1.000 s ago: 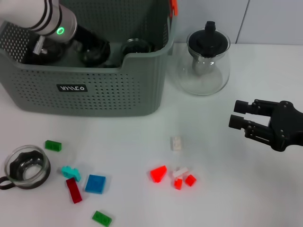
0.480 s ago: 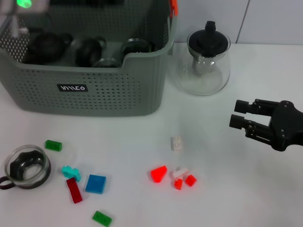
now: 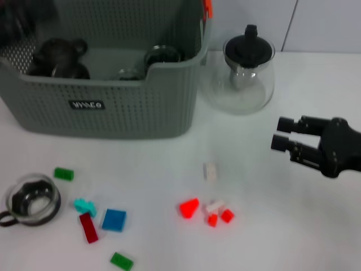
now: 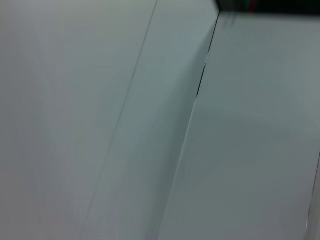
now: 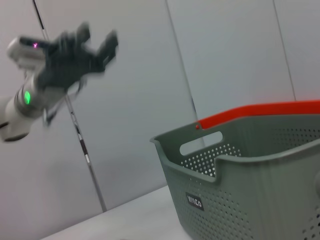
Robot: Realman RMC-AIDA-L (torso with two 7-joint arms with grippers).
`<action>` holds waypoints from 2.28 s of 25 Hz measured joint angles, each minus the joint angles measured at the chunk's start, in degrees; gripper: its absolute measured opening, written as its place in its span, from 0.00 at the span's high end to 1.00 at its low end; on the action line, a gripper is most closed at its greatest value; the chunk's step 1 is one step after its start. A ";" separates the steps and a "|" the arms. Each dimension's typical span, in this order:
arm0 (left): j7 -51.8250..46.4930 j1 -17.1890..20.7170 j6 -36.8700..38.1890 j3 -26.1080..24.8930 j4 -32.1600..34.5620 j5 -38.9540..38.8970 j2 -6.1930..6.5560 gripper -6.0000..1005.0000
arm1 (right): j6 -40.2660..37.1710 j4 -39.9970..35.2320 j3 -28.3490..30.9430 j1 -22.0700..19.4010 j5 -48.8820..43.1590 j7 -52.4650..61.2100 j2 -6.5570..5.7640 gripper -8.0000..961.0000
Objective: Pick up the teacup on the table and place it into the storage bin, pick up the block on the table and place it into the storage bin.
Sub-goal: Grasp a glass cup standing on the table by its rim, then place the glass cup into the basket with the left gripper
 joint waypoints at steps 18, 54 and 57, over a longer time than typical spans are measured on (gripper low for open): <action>10.09 5.38 -4.00 7.45 12.91 46.94 -4.43 0.51 | -0.01 0.00 -0.43 0.61 -0.03 0.31 -0.18 0.50; 4.61 5.81 -20.01 13.37 11.20 54.86 -6.73 0.56 | 0.08 0.71 -0.12 0.00 -0.03 -0.22 -0.26 0.50; 4.41 5.73 -18.31 13.14 12.09 54.55 -6.64 0.63 | 0.08 0.71 -0.04 0.00 -0.03 -0.22 -0.26 0.50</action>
